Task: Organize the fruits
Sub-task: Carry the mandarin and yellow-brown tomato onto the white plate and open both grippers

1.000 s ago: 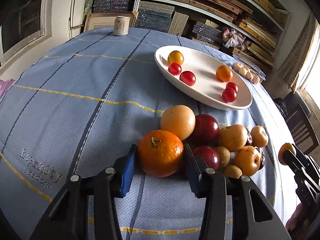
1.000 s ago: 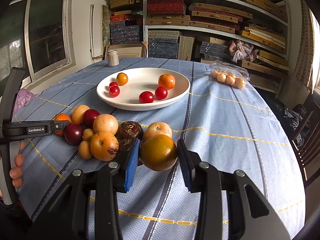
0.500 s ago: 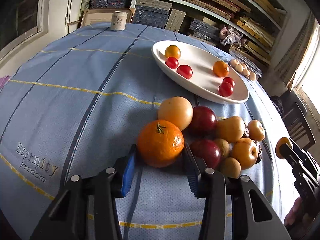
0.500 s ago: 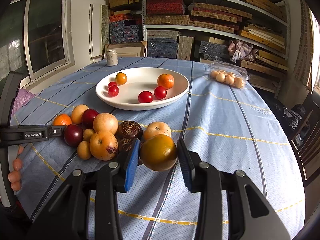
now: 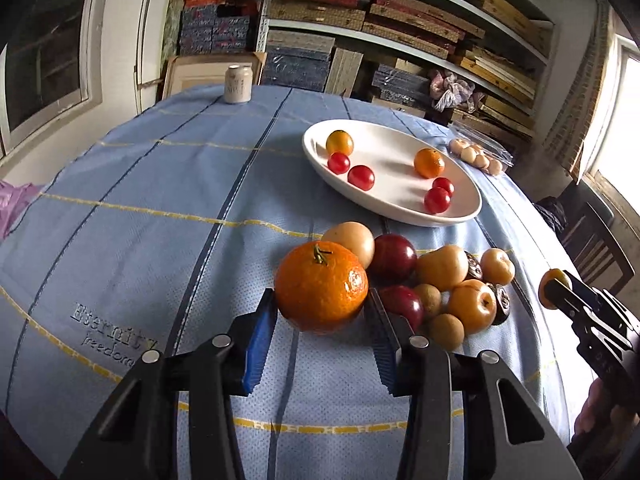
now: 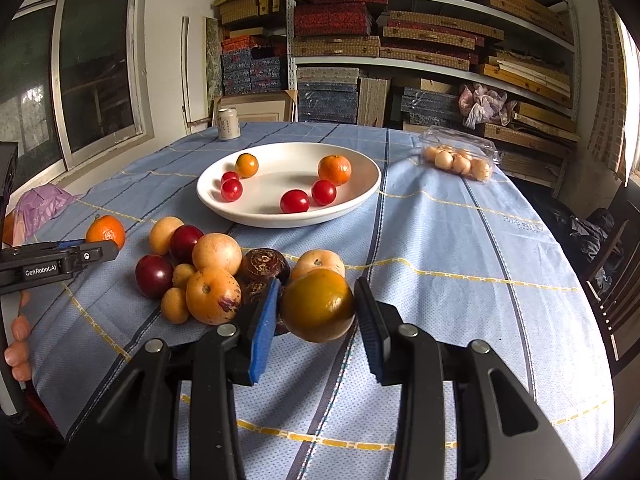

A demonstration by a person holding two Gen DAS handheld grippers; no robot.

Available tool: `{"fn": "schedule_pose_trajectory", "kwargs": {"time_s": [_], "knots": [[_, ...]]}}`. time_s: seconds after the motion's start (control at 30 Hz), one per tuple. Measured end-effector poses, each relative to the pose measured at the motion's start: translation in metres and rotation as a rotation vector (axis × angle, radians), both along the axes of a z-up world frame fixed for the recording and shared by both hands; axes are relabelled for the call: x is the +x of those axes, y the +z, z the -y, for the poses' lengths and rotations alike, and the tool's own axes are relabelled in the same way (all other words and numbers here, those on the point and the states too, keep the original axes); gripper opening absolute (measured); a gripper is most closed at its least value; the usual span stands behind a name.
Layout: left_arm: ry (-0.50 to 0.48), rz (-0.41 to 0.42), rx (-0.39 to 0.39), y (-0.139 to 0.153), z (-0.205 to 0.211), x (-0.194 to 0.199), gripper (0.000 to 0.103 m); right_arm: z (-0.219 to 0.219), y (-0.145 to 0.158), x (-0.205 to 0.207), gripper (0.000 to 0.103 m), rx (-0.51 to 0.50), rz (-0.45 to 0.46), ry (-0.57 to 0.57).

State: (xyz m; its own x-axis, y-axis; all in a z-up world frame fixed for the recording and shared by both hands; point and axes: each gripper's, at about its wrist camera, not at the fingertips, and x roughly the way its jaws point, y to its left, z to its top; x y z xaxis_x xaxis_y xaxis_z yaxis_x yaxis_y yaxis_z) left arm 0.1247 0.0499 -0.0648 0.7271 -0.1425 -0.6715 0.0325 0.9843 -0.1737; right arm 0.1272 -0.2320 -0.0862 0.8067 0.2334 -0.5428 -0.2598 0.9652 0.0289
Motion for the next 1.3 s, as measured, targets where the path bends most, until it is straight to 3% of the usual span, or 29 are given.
{"fn": "schedule_pose_trajectory", "kwargs": {"time_s": [0.17, 0.37, 0.57, 0.7, 1.03, 1.17, 1.3], "knots": [[-0.007, 0.028, -0.001, 0.010, 0.001, -0.001, 0.045, -0.004, 0.003, 0.000, 0.037, -0.005, 0.000, 0.023], [-0.029, 0.059, 0.026, 0.028, 0.009, 0.015, 0.045, -0.003, 0.029, 0.017, 0.037, 0.015, 0.007, 0.056], [-0.059, 0.076, 0.028, 0.049, 0.022, 0.057, 0.045, -0.008, 0.062, 0.064, 0.037, 0.016, 0.015, 0.087], [-0.084, 0.052, 0.038, 0.050, 0.035, 0.096, 0.045, -0.016, 0.071, 0.120, 0.037, 0.018, -0.028, 0.088], [-0.121, -0.070, 0.031, 0.017, 0.066, 0.191, 0.045, -0.023, 0.034, 0.242, 0.037, 0.025, -0.209, -0.030], [-0.127, -0.146, 0.034, 0.003, 0.070, 0.216, 0.045, -0.018, 0.018, 0.254, 0.037, 0.023, -0.250, -0.058], [-0.134, -0.152, 0.065, -0.003, 0.076, 0.222, 0.045, -0.019, 0.006, 0.258, 0.038, 0.009, -0.270, -0.059]]}}
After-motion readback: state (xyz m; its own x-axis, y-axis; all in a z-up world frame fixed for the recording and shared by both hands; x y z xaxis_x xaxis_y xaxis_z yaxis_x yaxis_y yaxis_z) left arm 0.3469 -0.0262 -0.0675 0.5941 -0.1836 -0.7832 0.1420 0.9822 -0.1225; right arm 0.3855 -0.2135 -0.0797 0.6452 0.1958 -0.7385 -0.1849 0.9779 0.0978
